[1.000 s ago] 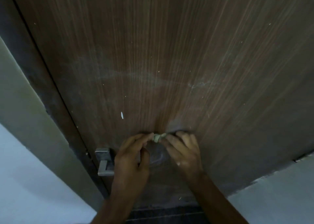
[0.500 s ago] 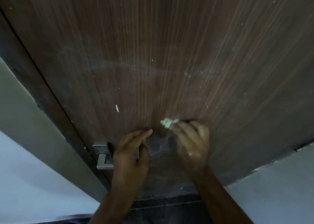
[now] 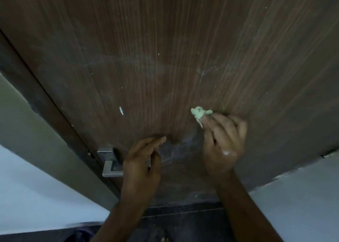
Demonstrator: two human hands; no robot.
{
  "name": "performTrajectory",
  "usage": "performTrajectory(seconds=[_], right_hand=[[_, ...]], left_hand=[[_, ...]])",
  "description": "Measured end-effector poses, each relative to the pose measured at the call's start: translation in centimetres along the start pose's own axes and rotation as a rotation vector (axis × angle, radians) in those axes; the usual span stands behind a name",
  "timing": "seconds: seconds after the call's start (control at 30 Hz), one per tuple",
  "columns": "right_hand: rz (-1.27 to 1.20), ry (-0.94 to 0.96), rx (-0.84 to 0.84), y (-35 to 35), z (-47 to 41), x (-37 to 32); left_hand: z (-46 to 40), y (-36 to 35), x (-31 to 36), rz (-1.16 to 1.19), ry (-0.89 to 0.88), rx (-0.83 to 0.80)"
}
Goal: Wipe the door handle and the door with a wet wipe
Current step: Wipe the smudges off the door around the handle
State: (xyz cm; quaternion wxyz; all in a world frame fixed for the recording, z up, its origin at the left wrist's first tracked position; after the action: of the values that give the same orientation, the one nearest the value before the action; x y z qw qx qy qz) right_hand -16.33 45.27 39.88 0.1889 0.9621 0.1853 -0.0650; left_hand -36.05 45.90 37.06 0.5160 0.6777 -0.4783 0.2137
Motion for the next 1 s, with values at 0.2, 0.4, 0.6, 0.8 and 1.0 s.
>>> performTrajectory(seconds=[0.2, 0.4, 0.6, 0.8, 1.0], right_hand=[[0.118, 0.308, -0.357, -2.8, 7.2, -0.3], [0.042, 0.117, -0.154, -1.1, 3.6, 0.8], [0.03, 0.076, -0.149, -2.4, 6.6, 0.9], [0.031, 0.08, -0.446, -3.7, 11.8, 1.1], [-0.004, -0.169, -0.101, -1.6, 6.8, 2.7]], left_hand=[[-0.3, -0.6, 0.0, -0.011, -0.008, -0.01], [-0.3, -0.9, -0.1, -0.031, -0.002, -0.046], [-0.5, -1.5, 0.5, -0.057, -0.019, -0.085], [-0.2, -2.7, 0.0, -0.086, 0.007, -0.192], [0.1, -4.0, 0.3, -0.112, -0.004, -0.284]])
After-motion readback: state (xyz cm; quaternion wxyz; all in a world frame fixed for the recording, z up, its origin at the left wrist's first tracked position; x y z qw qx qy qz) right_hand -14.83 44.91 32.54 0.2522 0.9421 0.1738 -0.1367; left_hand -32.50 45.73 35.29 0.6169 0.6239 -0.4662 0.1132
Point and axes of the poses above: each hand's wrist, its own z-axis away from the middle knuckle, its own y-axis out of the back of the hand, x = y × z, the point moved 5 cm from there along -z, towards the middle knuckle, and after that the axes turned 11 degrees about -x, right-handed, at the moved point
